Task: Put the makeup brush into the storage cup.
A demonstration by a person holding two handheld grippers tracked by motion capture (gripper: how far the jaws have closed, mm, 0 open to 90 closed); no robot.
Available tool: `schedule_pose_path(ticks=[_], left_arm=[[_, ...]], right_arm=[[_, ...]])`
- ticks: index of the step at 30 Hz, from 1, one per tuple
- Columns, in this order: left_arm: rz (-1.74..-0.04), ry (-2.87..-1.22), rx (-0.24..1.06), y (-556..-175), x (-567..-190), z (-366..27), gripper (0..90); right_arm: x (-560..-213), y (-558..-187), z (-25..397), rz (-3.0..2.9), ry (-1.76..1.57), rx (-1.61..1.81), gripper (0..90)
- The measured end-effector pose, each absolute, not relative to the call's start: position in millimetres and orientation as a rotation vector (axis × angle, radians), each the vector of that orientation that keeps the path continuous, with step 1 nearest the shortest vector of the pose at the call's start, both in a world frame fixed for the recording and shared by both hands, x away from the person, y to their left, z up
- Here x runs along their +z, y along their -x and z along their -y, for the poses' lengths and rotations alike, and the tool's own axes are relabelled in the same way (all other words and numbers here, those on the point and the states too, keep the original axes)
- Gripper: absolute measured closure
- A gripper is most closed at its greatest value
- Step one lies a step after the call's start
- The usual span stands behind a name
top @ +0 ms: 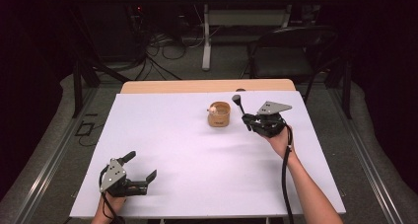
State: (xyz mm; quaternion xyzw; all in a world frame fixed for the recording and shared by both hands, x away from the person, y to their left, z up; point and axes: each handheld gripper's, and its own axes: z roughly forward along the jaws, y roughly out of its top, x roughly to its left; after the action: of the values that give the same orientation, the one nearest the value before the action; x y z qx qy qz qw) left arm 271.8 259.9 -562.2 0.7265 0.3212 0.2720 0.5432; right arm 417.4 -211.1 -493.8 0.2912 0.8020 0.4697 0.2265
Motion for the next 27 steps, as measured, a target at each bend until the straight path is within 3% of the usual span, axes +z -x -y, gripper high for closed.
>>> schedule_pose_path(ticks=[27], left_arm=[[-0.771,-1.719,0.638,-271.7,-562.9,-260.8,0.0]], right_arm=[[-492.5,-423.0,201.8,-2.108,-0.855,1.369,79.4]])
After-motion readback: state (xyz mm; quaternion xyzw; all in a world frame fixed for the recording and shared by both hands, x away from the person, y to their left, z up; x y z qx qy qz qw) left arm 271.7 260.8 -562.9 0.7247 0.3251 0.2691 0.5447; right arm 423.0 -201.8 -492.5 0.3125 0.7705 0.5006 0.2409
